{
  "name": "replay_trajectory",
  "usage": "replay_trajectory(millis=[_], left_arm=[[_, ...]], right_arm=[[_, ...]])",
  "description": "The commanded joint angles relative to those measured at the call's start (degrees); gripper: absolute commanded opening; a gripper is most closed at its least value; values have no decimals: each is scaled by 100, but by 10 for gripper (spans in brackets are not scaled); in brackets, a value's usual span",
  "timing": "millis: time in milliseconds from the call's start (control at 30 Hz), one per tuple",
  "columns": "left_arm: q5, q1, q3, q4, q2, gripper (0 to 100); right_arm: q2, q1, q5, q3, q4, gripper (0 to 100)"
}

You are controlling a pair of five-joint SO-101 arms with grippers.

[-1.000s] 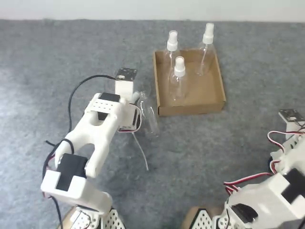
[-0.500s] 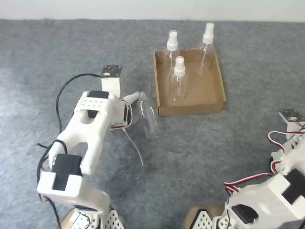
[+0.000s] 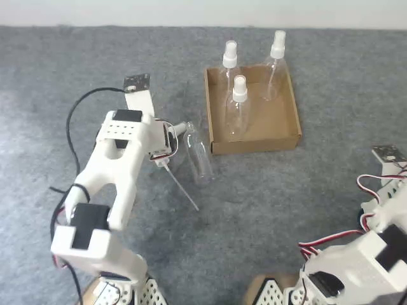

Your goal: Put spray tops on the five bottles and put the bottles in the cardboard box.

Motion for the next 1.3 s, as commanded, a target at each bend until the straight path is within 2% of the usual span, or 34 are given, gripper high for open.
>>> replay_trajectory(millis=[0,167,333,600,767,900,1000,1100,1267], left_arm=[[273,-176,-330,-431,246,140],[211,-211,-382,-440,448,77],[-466,0,-400,-193,721,12],[-2374,404,-400,695,703,12],[-2470,378,-145,853,220,12],[-2567,413,769,167,-607,14],[-2567,369,1376,-185,-1099,74],[-2576,360,1534,-193,-1257,152],[-2532,360,1508,-369,-1116,163]], right_arm=[[-75,84,53,105,4,288],[-75,84,53,105,4,288],[-75,84,53,105,13,288],[-75,75,53,105,4,288],[-75,84,53,105,4,287],[-75,84,53,105,4,288],[-75,84,53,105,4,288],[-75,75,53,105,4,288],[-75,75,53,105,4,288]])
